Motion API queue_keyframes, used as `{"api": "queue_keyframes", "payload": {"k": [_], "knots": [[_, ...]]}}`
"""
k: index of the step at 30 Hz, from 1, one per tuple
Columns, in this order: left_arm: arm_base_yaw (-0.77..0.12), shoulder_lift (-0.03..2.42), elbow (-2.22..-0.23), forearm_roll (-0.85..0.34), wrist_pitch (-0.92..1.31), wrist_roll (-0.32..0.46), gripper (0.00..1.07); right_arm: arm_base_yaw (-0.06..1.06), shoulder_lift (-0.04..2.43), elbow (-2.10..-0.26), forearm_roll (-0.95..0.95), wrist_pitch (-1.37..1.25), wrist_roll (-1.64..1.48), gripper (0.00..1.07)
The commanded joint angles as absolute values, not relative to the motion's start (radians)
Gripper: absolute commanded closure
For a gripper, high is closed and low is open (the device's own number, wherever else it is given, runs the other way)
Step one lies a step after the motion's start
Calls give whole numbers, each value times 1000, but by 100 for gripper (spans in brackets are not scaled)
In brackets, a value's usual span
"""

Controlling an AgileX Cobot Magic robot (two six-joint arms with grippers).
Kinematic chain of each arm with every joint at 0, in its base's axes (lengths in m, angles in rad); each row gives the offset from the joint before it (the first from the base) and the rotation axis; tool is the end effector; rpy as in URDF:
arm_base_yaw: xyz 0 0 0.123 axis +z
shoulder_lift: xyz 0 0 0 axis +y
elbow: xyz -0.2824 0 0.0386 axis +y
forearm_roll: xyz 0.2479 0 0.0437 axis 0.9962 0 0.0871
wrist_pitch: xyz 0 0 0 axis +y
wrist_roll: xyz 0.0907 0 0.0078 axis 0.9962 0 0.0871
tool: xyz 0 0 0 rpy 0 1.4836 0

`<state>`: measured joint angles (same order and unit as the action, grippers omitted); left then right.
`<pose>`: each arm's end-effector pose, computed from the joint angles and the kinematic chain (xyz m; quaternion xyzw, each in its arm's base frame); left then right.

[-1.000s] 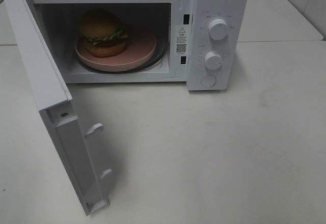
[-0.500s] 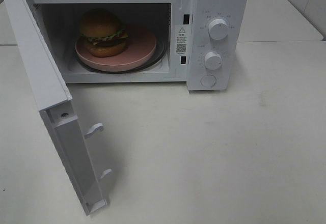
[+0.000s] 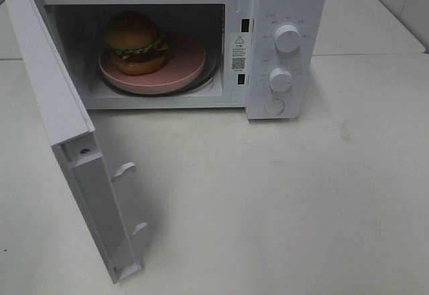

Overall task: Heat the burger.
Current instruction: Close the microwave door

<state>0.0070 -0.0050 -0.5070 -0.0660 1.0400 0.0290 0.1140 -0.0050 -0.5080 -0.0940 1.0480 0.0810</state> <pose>-0.0057 -0.0052 0.2809 0.0104 0.8441 -0.0233 0.5356 -0.0054 -0.0081 0.2807 -0.0121 0.8454 0.0051 0.5339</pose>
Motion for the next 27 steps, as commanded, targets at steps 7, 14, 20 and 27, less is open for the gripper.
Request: {"api": "queue_keyframes", "payload": {"k": [7, 14, 20, 27], "knots": [[1, 109, -545, -67, 902, 25, 27, 105, -32, -507, -93, 1037, 84, 33], [1, 222, -543, -67, 827, 25, 61, 105, -32, -507, -93, 1037, 84, 33], [1, 383, -541, -62, 723, 26, 107, 105, -32, -507, -93, 1037, 84, 33], [1, 490, -420, -71, 424, 96, 107, 105, -32, -507, -93, 1037, 83, 33]]}}
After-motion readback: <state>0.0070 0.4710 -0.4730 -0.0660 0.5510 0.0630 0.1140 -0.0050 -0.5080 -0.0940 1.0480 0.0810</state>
